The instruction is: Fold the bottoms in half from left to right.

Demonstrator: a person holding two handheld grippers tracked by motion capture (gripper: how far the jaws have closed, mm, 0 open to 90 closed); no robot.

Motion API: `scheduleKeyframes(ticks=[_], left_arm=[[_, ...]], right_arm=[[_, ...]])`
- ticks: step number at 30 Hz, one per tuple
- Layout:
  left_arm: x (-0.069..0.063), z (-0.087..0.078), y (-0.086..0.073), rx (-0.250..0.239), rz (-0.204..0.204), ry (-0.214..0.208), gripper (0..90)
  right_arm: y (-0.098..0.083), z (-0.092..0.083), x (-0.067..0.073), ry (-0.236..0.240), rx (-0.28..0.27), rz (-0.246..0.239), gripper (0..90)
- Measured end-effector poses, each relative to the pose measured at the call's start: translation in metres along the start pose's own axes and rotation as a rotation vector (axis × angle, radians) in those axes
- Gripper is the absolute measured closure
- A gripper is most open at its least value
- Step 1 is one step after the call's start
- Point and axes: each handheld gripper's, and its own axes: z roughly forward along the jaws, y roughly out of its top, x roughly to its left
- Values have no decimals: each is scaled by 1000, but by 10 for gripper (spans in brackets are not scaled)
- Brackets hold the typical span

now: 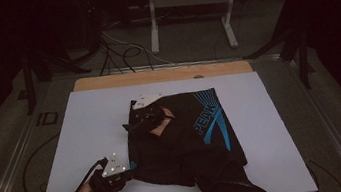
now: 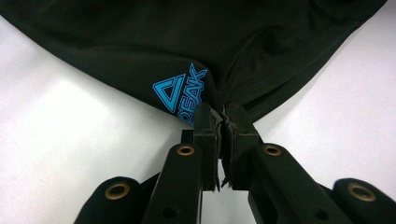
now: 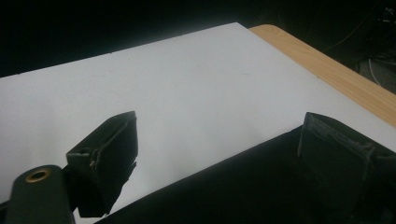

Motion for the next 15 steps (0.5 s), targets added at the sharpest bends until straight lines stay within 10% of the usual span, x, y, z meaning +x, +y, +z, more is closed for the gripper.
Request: scheduleKeyframes(ticks=[15], left_arm=[[-4, -4, 4, -21, 26, 8, 860]], right_arm=[[-5, 29, -6, -24, 50, 20, 142]])
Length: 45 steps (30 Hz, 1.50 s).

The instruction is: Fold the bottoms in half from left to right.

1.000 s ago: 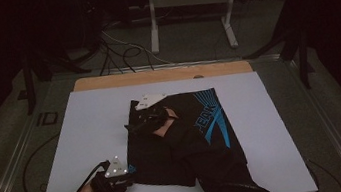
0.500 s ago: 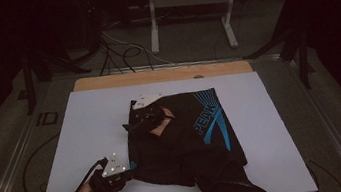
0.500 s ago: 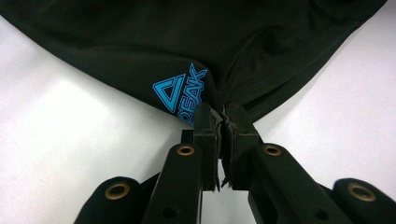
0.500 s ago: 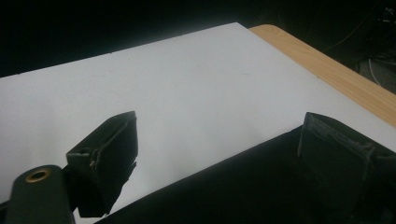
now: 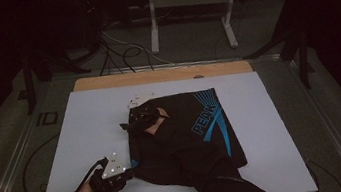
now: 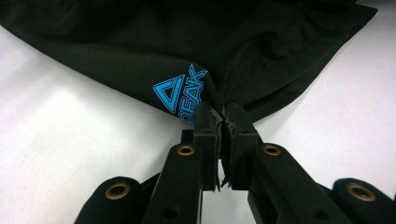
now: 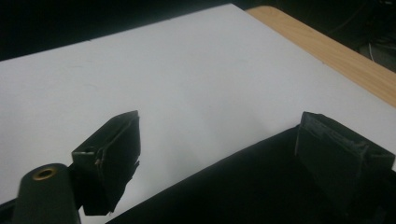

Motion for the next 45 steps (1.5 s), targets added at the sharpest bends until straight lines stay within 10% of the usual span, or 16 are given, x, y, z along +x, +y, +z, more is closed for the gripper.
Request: scheduleKeyframes(ticks=[11, 21, 32, 45], left_arm=[[-1, -2, 0, -14, -2, 7, 859], [0, -3, 1, -16, 1, 9, 859], [-1, -3, 1, -17, 4, 9, 860], [-1, -1, 1, -11, 6, 6, 859]], right_arm=[[3, 19, -15, -80, 38, 100, 143], [3, 46, -20, -165, 131, 89, 152], [3, 66, -20, -273, 209, 127, 351], [1, 72, -26, -288, 261, 136, 598]])
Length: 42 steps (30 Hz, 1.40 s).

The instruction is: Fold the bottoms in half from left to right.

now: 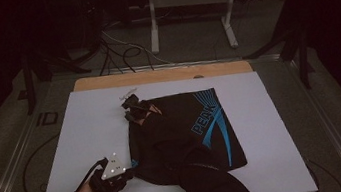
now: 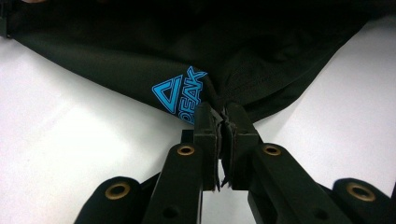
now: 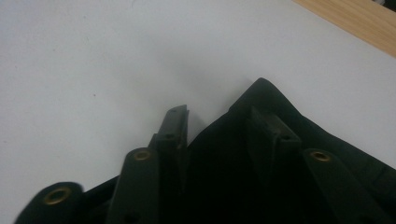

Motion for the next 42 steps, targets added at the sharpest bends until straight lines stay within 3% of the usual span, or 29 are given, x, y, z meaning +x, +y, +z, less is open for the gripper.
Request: scheduleKeyframes(ticks=[3, 4, 10, 13, 42], left_arm=[[0, 0, 0, 0, -1, 0, 859], [-1, 0, 0, 0, 0, 0, 859], [0, 0, 0, 0, -1, 2, 859], [0, 0, 1, -4, -3, 2, 859], [-6, -3, 9, -34, 4, -22, 859]], right_arm=[[1, 0, -1, -7, 3, -1, 636], [1, 0, -2, -21, 9, 3, 732], [0, -2, -7, -12, 19, -22, 867], [0, -3, -7, -6, 20, -40, 882], [3, -38, -25, 7, -56, -30, 892]])
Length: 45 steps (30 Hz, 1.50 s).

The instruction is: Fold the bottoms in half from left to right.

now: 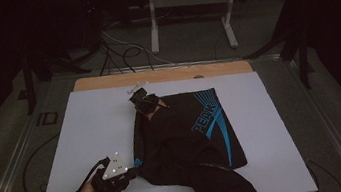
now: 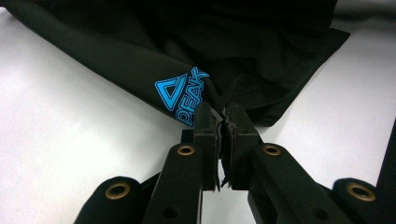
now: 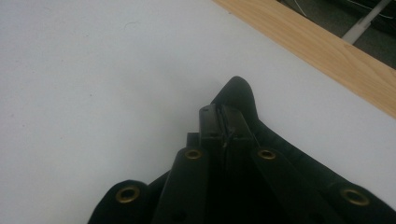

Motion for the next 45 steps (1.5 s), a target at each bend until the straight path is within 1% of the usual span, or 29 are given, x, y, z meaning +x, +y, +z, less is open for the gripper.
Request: scheduleKeyframes(ticks=[4, 10, 14, 16, 23, 25, 27, 29, 31, 33, 34, 35, 37, 40, 45], left_arm=[[-1, 1, 3, -2, 6, -4, 859], [-2, 0, 7, -10, 12, -9, 859], [-3, 0, 9, -8, 20, -12, 859], [-5, -1, 13, -11, 28, -14, 859], [-7, -2, 21, -21, 44, -15, 859], [-8, -2, 23, -28, 50, -15, 859], [-8, -2, 25, -35, 48, -21, 859], [-7, -2, 27, -30, 43, -36, 859], [-9, -1, 29, -25, 59, -32, 857], [-9, 0, 31, -29, 54, -36, 857], [-9, 0, 32, -30, 56, -37, 858], [-10, 0, 33, -35, 59, -36, 858], [-10, 0, 35, -41, 59, -39, 858], [-11, 1, 38, -49, 58, -41, 858], [-12, 1, 43, -47, 63, -47, 858]], right_arm=[[-1, -5, -2, 1, -6, 6, 892], [-2, -11, -5, -12, -15, -1, 892], [-1, -16, -8, -18, -20, 6, 892], [0, -20, -13, -20, -30, 7, 892], [-2, -27, -19, -30, -34, 15, 892], [-2, -30, -22, -31, -39, 18, 891], [-2, -33, -24, -34, -41, 14, 892], [-3, -35, -26, -35, -44, 15, 892], [-3, -37, -27, -34, -44, 22, 891], [-4, -39, -29, -38, -48, 18, 891], [-4, -40, -30, -38, -49, 27, 891], [-5, -41, -32, -40, -52, 21, 892], [-5, -43, -34, -42, -54, 34, 891], [-5, -47, -38, -46, -57, 33, 891], [-7, -51, -43, -49, -62, 37, 891]])
